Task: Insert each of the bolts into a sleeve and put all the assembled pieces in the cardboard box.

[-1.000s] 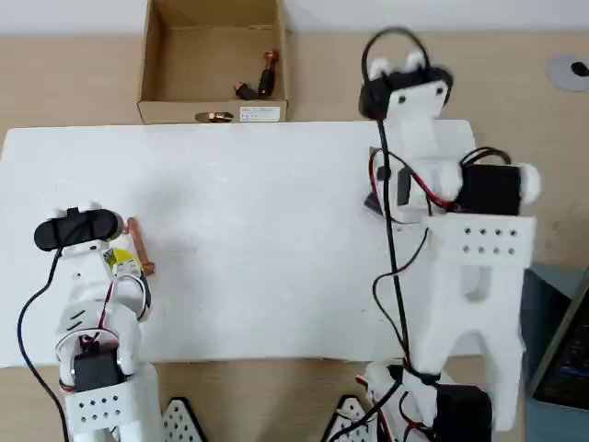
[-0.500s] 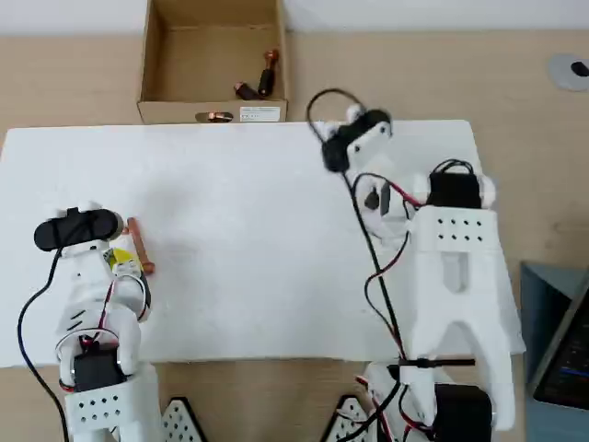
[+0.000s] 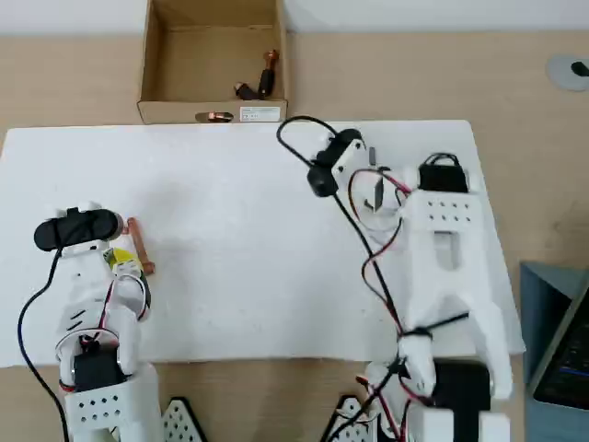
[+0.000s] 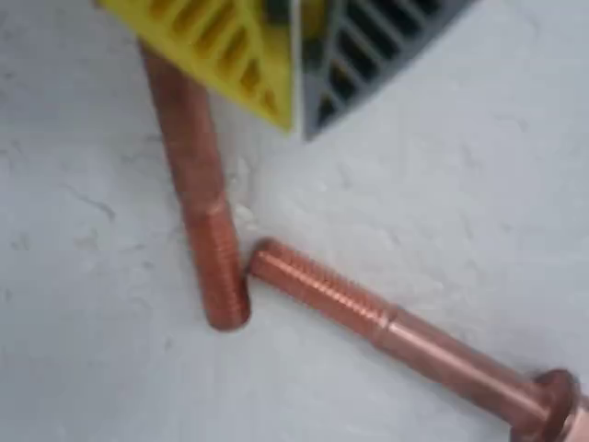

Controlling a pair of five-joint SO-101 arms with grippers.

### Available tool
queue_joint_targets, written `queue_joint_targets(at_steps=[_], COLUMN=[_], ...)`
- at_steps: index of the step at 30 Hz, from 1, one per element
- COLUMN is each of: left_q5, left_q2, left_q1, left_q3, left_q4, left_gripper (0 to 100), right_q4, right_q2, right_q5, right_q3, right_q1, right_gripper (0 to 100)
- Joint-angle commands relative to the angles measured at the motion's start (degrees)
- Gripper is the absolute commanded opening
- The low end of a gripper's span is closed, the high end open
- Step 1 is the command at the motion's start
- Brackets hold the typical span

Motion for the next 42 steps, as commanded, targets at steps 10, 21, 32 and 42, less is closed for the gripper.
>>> queue_joint_targets(at_steps=[10, 21, 32, 42], left_q5=[0.0, 0.0, 0.1, 0.1], left_q2=[-0.4, -0.4, -0.4, -0.4], left_q1=[-0.3, -0.3, -0.3, -0.3], left_q3=[0.7, 0.7, 0.7, 0.7], left_q4=[0.3, 0.3, 0.3, 0.3], left_gripper=[0, 0, 0, 0], right_q4=[-1.0, -2.6, -6.2, -7.5], right_q2=[15.0, 24.7, 30.6, 35.0], right_q5=[3.8, 3.6, 3.4, 3.3], right_q3=[-15.7, -20.6, -20.6, -20.6], right_q1=[0.1, 0.3, 0.4, 0.4], right_gripper=[17.0, 16.8, 16.8, 7.9])
